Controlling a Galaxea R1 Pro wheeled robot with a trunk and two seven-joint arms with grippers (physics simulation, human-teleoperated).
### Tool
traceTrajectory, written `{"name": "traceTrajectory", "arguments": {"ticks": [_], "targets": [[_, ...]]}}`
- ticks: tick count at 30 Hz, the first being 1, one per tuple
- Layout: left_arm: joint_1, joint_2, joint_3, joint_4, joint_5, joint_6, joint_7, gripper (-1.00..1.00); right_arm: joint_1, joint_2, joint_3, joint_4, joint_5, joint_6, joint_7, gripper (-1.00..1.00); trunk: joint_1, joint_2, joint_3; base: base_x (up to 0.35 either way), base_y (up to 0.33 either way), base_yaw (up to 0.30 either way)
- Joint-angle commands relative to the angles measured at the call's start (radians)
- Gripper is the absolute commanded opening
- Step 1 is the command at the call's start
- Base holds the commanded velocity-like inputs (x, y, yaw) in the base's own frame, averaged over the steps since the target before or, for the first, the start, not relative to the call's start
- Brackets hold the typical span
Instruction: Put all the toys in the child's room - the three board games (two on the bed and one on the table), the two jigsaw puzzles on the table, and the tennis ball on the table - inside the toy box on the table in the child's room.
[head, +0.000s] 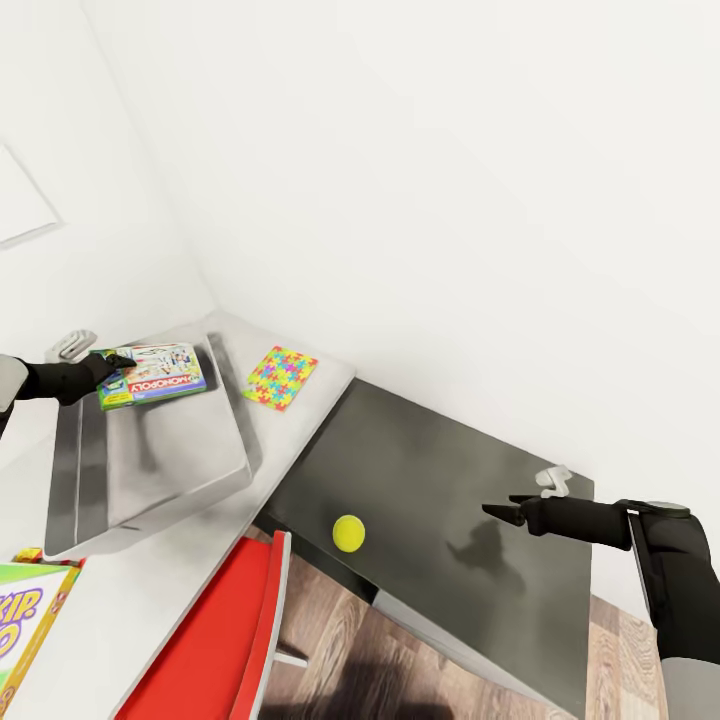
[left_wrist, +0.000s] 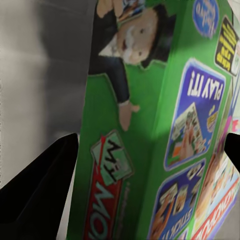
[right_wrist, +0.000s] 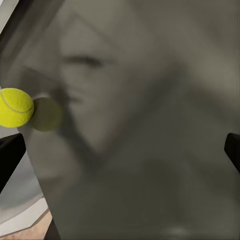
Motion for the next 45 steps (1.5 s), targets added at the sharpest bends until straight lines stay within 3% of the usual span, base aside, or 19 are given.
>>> {"name": "traceTrajectory", "arguments": {"ticks": [1, 45], "targets": [[-0.001, 0.000, 0.007, 0.000, -0.006, 0.006, -0.006, -1.00, -0.001, 0.000, -0.002, 0.000, 0.010, 0.008, 0.010, 1.00, 0.001, -0.002, -0.002, 0.000, 0.000, 0.000], [-0.002, 0.003, 0.004, 0.000, -0.005, 0.006, -0.007, -1.00, -0.001, -0.002, -0.001, 0.001, 0.010, 0.009, 0.017, 1.00, 0.001, -0.002, -0.069, 0.000, 0.000, 0.000]]}}
